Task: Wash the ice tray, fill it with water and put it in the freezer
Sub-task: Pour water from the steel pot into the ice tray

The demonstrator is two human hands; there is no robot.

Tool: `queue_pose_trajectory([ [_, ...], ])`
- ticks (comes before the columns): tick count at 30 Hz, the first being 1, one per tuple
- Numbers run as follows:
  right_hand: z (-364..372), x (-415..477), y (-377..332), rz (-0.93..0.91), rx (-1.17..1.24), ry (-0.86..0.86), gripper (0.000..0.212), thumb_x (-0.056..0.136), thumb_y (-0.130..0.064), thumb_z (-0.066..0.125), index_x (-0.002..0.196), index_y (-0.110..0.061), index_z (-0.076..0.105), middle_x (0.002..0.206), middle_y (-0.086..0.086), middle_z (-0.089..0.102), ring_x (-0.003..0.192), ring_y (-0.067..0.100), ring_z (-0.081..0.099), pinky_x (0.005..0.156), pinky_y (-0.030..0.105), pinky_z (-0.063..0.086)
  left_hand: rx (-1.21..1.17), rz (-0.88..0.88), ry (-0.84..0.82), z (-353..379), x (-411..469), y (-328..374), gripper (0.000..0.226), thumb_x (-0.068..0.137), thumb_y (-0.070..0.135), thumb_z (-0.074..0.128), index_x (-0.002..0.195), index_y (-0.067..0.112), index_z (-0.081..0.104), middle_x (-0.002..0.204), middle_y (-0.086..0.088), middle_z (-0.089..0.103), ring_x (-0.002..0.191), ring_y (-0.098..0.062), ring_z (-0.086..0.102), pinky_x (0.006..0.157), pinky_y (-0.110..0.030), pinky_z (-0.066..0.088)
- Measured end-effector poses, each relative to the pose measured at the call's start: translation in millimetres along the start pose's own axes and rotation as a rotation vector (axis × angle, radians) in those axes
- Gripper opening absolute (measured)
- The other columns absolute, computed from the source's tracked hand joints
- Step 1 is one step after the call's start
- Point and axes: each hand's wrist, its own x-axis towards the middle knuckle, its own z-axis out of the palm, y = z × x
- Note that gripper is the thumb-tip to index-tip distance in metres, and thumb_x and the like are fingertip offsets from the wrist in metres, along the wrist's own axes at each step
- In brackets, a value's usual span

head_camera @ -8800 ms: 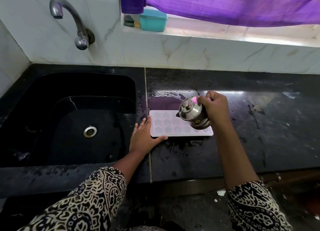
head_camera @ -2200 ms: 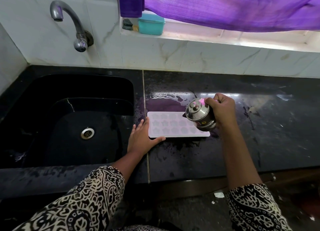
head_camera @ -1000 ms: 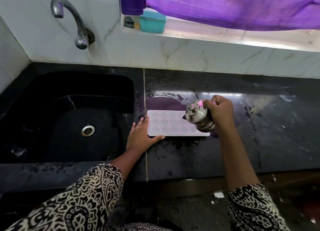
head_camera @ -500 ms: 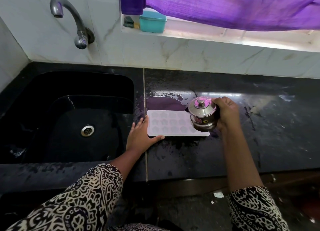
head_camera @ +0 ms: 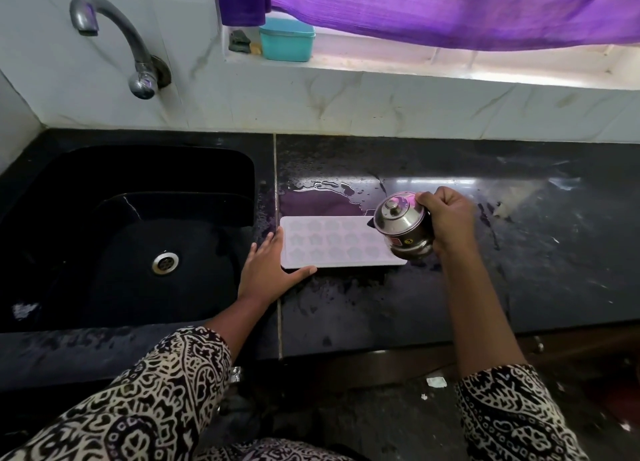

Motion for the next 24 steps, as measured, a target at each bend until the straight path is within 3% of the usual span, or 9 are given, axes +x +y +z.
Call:
queue_pose_trajectory([
  [3, -2, 4, 0, -0.008, -0.042, -0.024, 0.036, 0.076, -0.005, 0.065, 0.054, -0.018, 0.038, 0.054, 0.003, 0.038, 0.048, 0.01, 0.032, 0.044, 0.019, 0.031, 0.008, -0.005, -0.023, 0, -1, 1, 0.117, 0.069, 0.083, 0.051, 0.154, 0.014, 0.01, 0.161, 0.001, 0.018, 0.148, -0.01, 0.01, 0.119, -0.032, 0.003],
  [8, -4, 9, -1, -0.002, -0.052, -0.063, 0.038, 0.074, -0.003, 0.065, 0.052, -0.019, 0.038, 0.049, -0.002, 0.037, 0.048, 0.01, 0.032, 0.046, 0.02, 0.032, 0.015, -0.013, -0.021, 1, 0, 1, 0.128, 0.055, 0.092, 0.031, 0.154, 0.014, 0.01, 0.16, 0.001, 0.018, 0.148, -0.01, 0.012, 0.119, -0.033, 0.005],
  [15, -9, 19, 0, 0.02, -0.081, -0.145, 0.037, 0.075, -0.007, 0.065, 0.052, -0.021, 0.04, 0.053, -0.001, 0.042, 0.052, 0.013, 0.039, 0.053, 0.025, 0.038, 0.035, -0.027, -0.013, 3, 0, 2, 0.127, 0.056, 0.091, 0.032, 0.154, 0.015, 0.009, 0.16, -0.003, 0.021, 0.147, -0.012, 0.014, 0.119, -0.033, 0.007],
  [24, -10, 30, 1, -0.045, -0.074, -0.215, 0.043, 0.072, -0.006, 0.067, 0.048, -0.022, 0.036, 0.047, -0.007, 0.034, 0.052, 0.013, 0.034, 0.057, 0.029, 0.035, 0.003, -0.038, -0.006, 6, 0, 1, 0.125, 0.057, 0.091, 0.036, 0.155, 0.018, 0.009, 0.16, -0.002, 0.022, 0.147, -0.011, 0.015, 0.12, -0.035, 0.008],
])
